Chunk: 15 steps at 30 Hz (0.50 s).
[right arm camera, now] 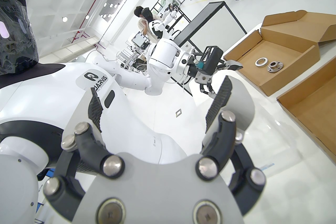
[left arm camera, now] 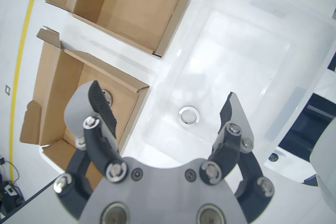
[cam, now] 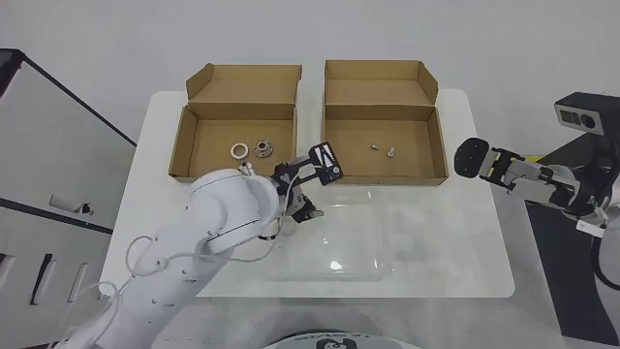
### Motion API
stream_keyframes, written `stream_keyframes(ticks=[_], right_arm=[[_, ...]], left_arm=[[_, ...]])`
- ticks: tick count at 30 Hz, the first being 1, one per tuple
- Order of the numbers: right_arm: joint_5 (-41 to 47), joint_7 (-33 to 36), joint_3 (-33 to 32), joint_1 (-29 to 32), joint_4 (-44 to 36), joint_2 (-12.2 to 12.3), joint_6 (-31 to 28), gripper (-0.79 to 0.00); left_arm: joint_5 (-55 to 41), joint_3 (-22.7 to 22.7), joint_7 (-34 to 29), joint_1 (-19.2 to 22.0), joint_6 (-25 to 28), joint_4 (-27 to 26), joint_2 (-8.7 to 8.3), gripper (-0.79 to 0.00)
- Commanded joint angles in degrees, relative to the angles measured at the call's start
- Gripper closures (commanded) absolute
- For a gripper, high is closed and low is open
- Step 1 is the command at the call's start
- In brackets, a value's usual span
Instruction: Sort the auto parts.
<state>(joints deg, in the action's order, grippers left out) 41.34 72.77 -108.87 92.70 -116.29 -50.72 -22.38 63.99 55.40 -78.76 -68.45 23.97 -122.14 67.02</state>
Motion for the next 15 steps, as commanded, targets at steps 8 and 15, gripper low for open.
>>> stream_keyframes(ticks=[8,15], right_arm=[[0.00,-0.01,0.00,0.00,0.00,0.00,0.00,-0.785],[0.00,-0.01,0.00,0.00,0.00,0.00,0.00,-0.785]], left_arm=[[-1.50,-4.40,-1.79,2.28,-0.23,1.28,-1.37,-0.785],[-5.41,-9.18,-2.04,6.31,-0.48,1.36,-4.47,-0.785]])
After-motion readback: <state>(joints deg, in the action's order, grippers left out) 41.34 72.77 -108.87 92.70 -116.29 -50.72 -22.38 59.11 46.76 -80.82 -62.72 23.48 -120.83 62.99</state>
